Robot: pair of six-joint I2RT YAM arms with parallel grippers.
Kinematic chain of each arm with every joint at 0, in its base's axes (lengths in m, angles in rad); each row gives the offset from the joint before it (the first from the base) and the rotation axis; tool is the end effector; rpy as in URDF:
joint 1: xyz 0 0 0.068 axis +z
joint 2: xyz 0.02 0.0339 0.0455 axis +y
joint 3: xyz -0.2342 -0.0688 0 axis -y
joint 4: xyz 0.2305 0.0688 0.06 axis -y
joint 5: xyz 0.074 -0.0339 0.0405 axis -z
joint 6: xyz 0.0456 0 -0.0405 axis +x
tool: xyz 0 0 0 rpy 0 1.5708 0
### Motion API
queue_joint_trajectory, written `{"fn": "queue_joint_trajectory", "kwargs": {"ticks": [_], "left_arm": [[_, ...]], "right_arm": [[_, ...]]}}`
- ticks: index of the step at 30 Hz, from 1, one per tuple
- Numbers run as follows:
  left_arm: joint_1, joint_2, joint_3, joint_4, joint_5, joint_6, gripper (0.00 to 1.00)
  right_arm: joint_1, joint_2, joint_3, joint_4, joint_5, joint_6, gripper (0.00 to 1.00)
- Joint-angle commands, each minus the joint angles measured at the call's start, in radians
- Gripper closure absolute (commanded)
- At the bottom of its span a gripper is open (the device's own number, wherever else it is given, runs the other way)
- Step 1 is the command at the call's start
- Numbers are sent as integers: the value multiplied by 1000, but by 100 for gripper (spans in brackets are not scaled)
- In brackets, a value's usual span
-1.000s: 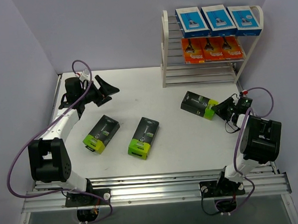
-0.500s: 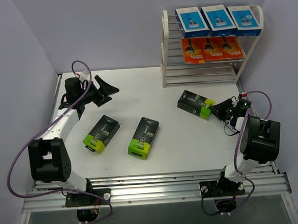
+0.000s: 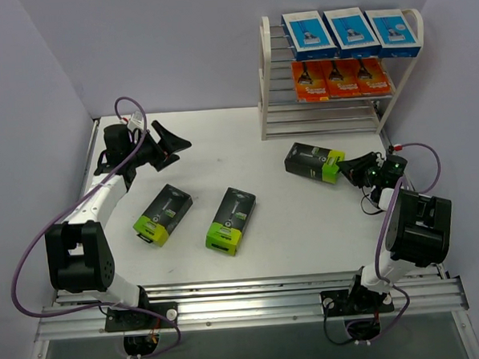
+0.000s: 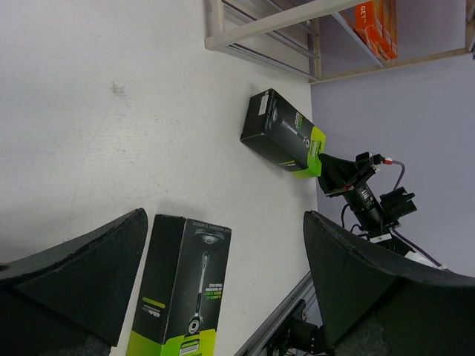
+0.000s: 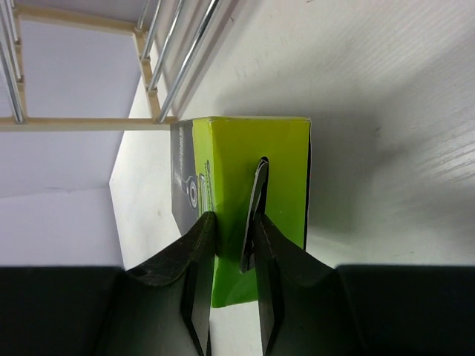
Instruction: Place and organize the shaving razors onto the shelf
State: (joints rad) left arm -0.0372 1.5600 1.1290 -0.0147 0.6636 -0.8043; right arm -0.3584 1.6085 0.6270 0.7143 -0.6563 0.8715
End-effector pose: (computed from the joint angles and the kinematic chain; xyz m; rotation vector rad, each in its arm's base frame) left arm 0.3499 -0.0411 0.2585 -0.3583 2.0918 -1.1863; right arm 0.3029 -0.0837 0.1602 0.6666 1.7667 0.9557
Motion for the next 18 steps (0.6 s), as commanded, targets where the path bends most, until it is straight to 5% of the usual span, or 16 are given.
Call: {"fn": "queue_joint_trajectory", "kwargs": {"ticks": [1,18], "left_arm": [[7,2,2,48,18,-1,5],[13,3,0,53,21,-6,5]], "right_arm": [[-1,-56,4,134,-58,70,100],[-24,-55,-16,286,-83,190,100]]}}
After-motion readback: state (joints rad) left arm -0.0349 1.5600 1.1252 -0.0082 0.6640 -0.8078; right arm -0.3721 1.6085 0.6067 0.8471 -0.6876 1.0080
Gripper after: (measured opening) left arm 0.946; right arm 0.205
